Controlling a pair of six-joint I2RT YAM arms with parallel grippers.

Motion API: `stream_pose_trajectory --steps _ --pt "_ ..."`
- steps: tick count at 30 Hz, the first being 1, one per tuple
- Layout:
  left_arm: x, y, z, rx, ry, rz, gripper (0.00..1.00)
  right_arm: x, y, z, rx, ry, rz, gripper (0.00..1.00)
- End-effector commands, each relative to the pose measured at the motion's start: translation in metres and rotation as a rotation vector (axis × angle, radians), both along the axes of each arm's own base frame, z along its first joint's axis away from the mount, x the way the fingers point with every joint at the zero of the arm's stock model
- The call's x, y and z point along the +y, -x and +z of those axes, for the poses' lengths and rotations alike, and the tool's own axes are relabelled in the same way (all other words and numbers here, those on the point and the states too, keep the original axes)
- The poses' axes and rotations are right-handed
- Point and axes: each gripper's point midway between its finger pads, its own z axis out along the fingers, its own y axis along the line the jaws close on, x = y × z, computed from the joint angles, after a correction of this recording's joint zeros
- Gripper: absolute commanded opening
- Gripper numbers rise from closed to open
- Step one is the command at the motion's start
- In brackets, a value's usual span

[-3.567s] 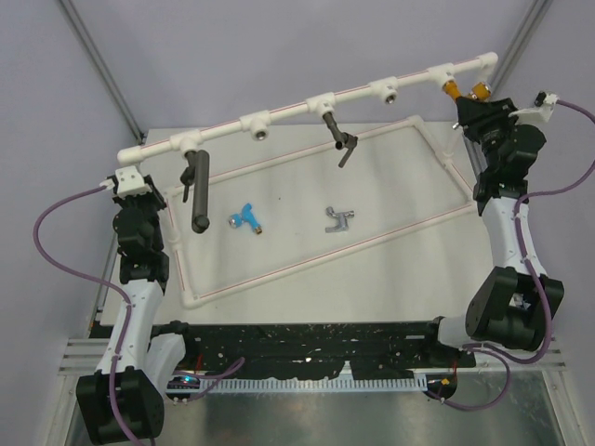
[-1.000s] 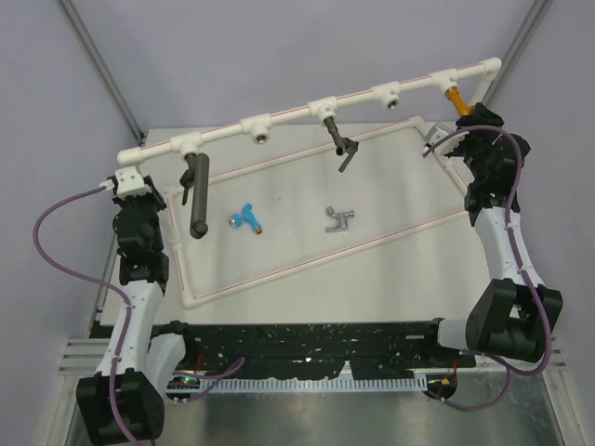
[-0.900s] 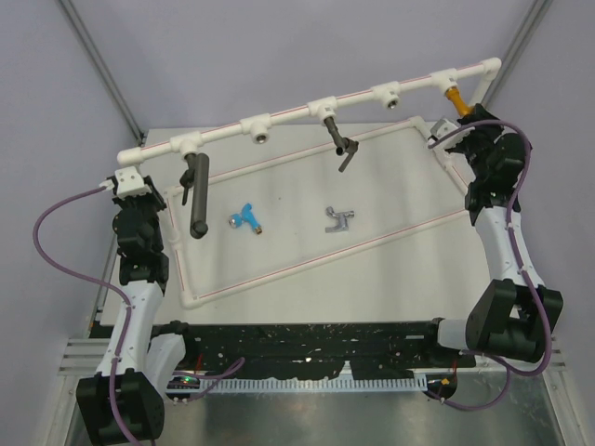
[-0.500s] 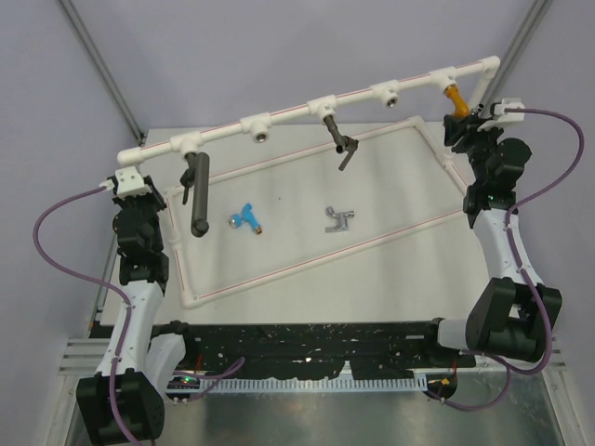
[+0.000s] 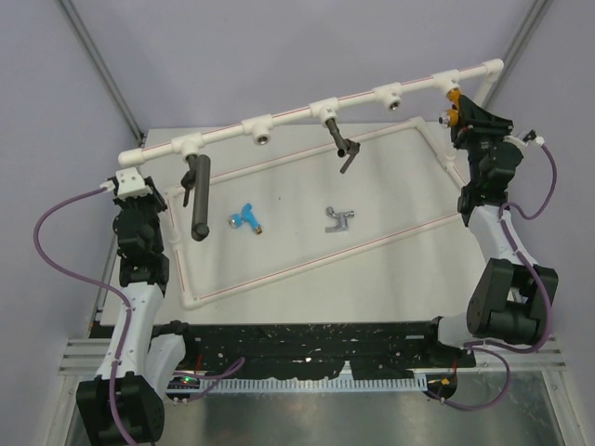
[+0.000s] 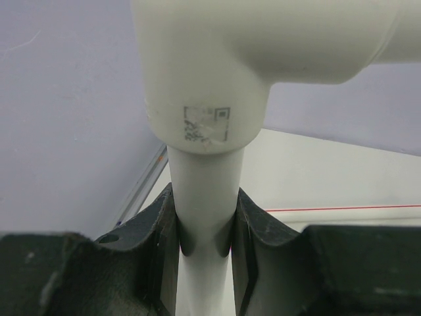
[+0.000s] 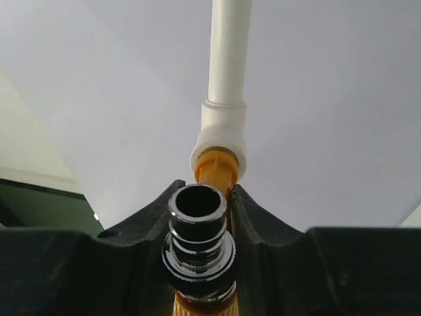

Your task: Install the water faucets

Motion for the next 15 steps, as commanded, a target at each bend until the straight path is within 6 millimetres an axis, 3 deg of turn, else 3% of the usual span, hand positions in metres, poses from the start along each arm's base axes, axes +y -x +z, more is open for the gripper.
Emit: stream_pose_trajectory --steps 1,8,9,15 --pt "0.002 0.007 0.030 -0.103 -0.007 0.018 0.00 -0.026 0.017 0.031 -0.068 -0.235 -0.083 0.37" --pt "0.001 0.007 0.030 -0.103 -0.008 0.012 0.00 -0.044 0.038 0.026 -0.096 -0.137 -0.163 0.71" --pt "0.001 0.007 0.030 -0.104 -0.007 0.010 0.00 -0.047 0.043 0.029 -0.104 -0.114 -0.183 0.95" --pt "0.000 0.007 0.031 -0.105 -0.007 0.007 0.00 -0.081 0.060 0.019 -0.056 0.042 -0.305 0.95"
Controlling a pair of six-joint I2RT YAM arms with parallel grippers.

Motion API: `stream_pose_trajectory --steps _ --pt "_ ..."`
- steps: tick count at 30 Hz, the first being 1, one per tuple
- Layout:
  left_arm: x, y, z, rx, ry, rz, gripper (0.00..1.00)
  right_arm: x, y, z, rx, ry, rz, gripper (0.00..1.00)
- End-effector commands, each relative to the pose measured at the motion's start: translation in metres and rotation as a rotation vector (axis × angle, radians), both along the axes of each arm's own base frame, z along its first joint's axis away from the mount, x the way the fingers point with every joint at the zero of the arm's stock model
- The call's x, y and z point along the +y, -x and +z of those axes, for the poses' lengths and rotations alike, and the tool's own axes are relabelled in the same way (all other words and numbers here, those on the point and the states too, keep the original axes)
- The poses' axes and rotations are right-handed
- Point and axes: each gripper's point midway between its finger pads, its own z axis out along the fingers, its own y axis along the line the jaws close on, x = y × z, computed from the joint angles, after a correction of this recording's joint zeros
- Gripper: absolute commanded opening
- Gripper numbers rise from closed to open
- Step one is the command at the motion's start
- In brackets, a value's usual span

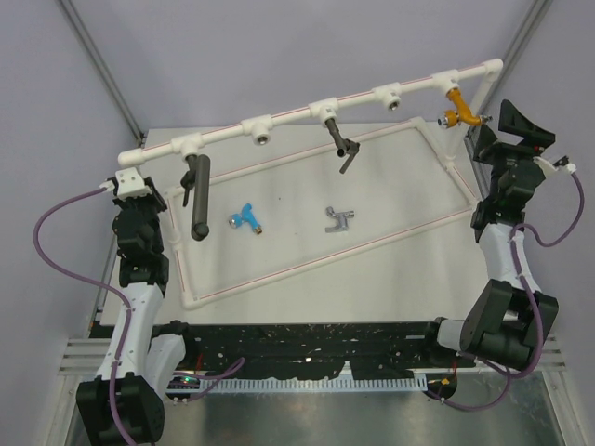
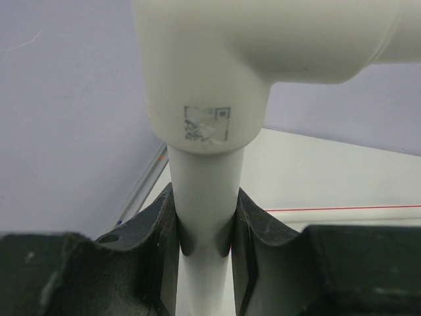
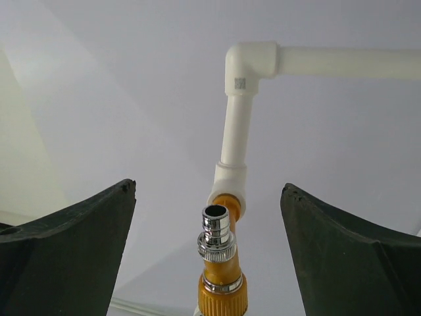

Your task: Install the water faucets

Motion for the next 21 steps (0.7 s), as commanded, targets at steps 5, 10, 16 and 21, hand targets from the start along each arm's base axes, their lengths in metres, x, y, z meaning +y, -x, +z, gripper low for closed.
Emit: stream_pose_trajectory --steps 5,10,16,21 --pt "0.000 0.006 0.031 -0.106 -0.011 0.007 0.00 -0.036 0.035 0.050 0.047 0.572 -0.239 0.95" --pt "0.000 0.006 0.031 -0.104 -0.019 0.009 0.00 -0.037 0.036 0.065 0.250 1.095 -0.301 0.95" --pt "0.000 0.006 0.032 -0.106 -0.020 0.009 0.00 -0.013 0.042 0.071 0.361 1.834 -0.378 0.95" --pt "0.000 0.005 0.032 -0.105 -0.021 0.009 0.00 0.009 0.050 0.040 0.472 2.524 -0.454 0.96"
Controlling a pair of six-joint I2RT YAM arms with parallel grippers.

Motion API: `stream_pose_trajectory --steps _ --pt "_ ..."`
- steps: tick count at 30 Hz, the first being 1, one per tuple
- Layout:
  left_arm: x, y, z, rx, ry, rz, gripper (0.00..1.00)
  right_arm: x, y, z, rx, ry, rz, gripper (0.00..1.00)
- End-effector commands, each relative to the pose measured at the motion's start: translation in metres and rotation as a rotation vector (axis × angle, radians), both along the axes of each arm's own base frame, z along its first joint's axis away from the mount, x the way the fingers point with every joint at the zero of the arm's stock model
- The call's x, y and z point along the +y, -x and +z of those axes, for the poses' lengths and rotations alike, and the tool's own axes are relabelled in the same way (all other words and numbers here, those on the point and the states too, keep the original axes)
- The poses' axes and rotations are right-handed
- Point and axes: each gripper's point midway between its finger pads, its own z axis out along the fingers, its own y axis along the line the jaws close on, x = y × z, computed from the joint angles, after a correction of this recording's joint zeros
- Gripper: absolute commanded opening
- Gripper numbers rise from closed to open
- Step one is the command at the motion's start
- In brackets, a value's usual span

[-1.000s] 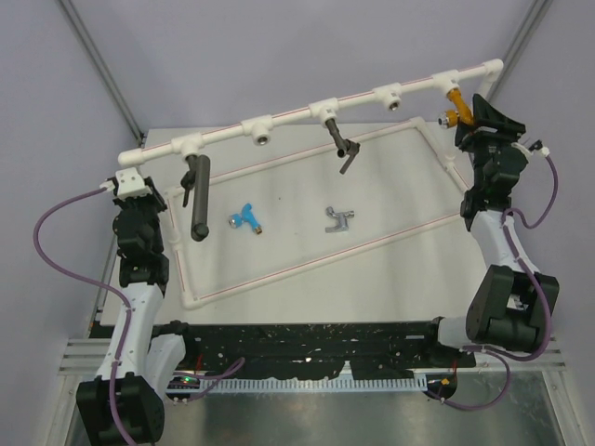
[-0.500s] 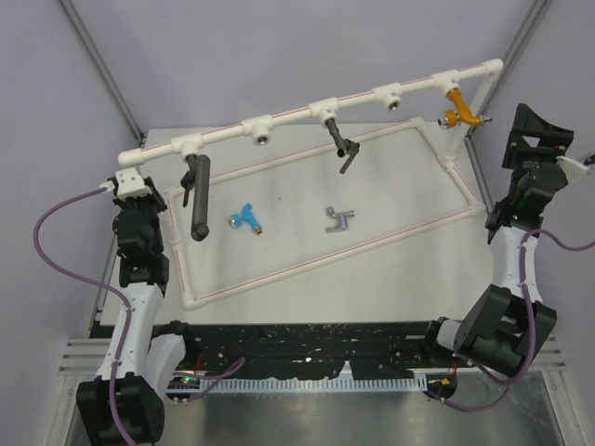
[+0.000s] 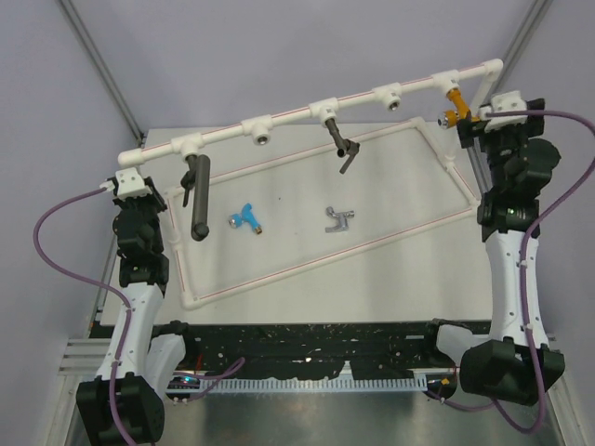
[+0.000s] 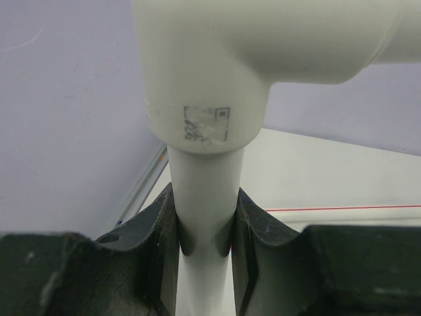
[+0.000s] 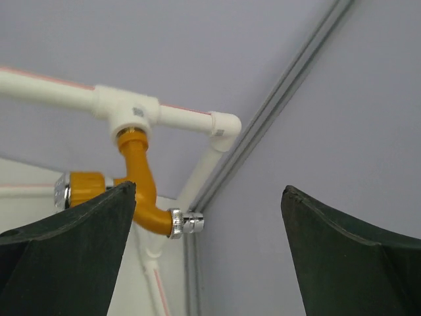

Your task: Install the water faucets

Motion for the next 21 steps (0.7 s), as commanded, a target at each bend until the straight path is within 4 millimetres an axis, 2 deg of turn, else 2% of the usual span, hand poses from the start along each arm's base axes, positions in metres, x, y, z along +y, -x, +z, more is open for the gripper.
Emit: stream_pose_trajectory --steps 1,2,6,9,15,16,19,20,21 --pt "0.000 0.005 0.031 -0.105 -0.017 0.009 0.00 0.004 0.009 -0.034 0.167 0.696 -0.110 0.96" --pt "0.000 0.005 0.032 -0.107 -0.018 0.009 0.00 0.010 0.014 -0.028 0.143 0.772 -0.101 0.96" --pt "0.000 0.005 0.031 -0.105 -0.018 0.006 0.00 0.014 0.014 -0.028 0.147 0.912 -0.106 0.99" --pt "0.000 0.005 0.031 -0.103 -0.019 0.010 0.00 0.018 0.006 -0.031 0.157 0.995 -0.098 0.99" --pt "0.001 0.005 0.032 -0.103 -0.023 0.012 0.00 0.026 -0.017 -0.038 0.142 1.036 -0.088 1.00" --pt "0.001 0.006 0.033 -0.106 -0.023 0.014 0.00 0.028 -0.019 -0.032 0.114 1.040 -0.105 0.97" --pt "0.001 0.006 0.031 -0.103 -0.022 0.014 0.00 0.025 -0.032 -0.035 0.118 1.033 -0.128 0.92" --pt "0.001 0.006 0.032 -0.105 -0.022 0.015 0.00 0.024 -0.034 -0.028 0.102 1.029 -0.141 0.86" --pt "0.001 0.006 0.032 -0.105 -0.022 0.015 0.00 0.023 -0.039 -0.032 0.109 1.020 -0.139 0.84"
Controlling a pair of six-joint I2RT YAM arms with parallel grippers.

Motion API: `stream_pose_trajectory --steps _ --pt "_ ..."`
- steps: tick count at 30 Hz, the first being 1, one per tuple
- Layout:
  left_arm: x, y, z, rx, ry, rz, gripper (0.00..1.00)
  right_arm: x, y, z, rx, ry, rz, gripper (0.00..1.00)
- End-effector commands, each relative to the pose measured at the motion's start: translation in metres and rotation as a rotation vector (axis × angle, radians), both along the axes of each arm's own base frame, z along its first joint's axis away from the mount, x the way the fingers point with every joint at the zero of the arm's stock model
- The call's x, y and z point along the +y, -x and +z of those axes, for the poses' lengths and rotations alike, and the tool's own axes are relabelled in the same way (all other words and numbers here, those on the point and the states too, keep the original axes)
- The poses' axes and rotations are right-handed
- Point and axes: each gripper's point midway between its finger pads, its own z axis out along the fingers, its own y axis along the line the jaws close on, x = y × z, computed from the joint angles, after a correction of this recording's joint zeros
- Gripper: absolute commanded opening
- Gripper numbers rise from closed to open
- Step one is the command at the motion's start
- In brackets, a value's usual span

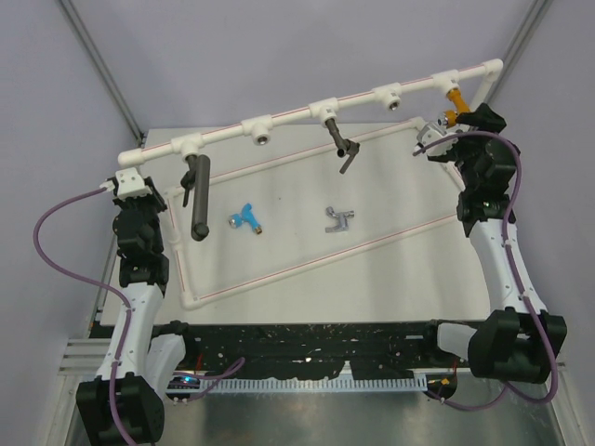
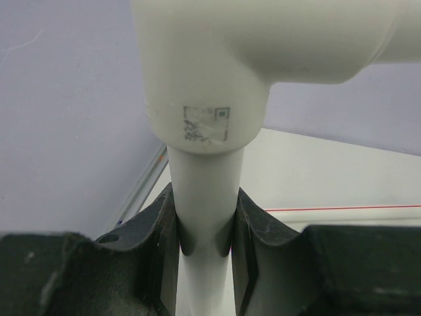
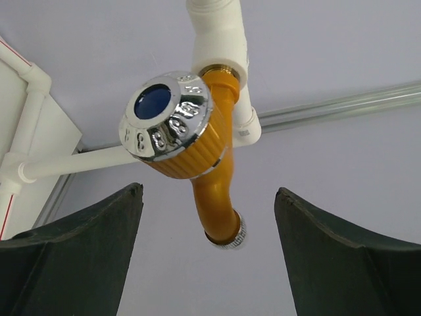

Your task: Install the water faucets

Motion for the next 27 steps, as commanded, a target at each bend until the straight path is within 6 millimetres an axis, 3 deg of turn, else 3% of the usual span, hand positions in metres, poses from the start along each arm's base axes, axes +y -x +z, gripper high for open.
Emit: stream_pose_trajectory --steps 1,6,8,12,16,19,20,21,22,27 --pt "0.001 0.006 0.032 -0.104 -0.021 0.015 0.00 -0.006 -0.010 0.039 -0.143 0.045 -0.041 0.77" --pt "0.001 0.006 0.033 -0.105 -0.021 0.015 0.00 -0.003 -0.021 0.042 -0.173 -0.062 -0.011 0.69" --pt "0.001 0.006 0.032 -0.104 -0.021 0.015 0.00 0.000 -0.024 0.038 -0.139 -0.158 0.012 0.61" --pt "0.001 0.005 0.031 -0.100 -0.021 0.013 0.00 0.015 -0.026 0.041 -0.122 -0.428 0.100 0.38" --pt "0.001 0.005 0.031 -0.100 -0.021 0.013 0.00 0.023 -0.028 0.038 -0.095 -0.789 0.128 0.32" --pt "0.002 0.005 0.031 -0.101 -0.020 0.018 0.00 0.028 -0.026 0.042 -0.130 -1.203 0.165 0.22" --pt "0.002 0.005 0.030 -0.099 -0.020 0.018 0.00 0.024 -0.024 0.045 -0.194 -1.447 0.164 0.14" --pt "0.002 0.006 0.031 -0.102 -0.021 0.018 0.00 0.021 -0.022 0.048 -0.226 -1.571 0.180 0.11" --pt "0.002 0.006 0.031 -0.102 -0.020 0.019 0.00 0.019 -0.022 0.041 -0.246 -1.775 0.182 0.05" --pt "0.001 0.005 0.031 -0.102 -0.020 0.012 0.00 0.000 -0.026 0.024 -0.334 -2.474 0.300 0.08"
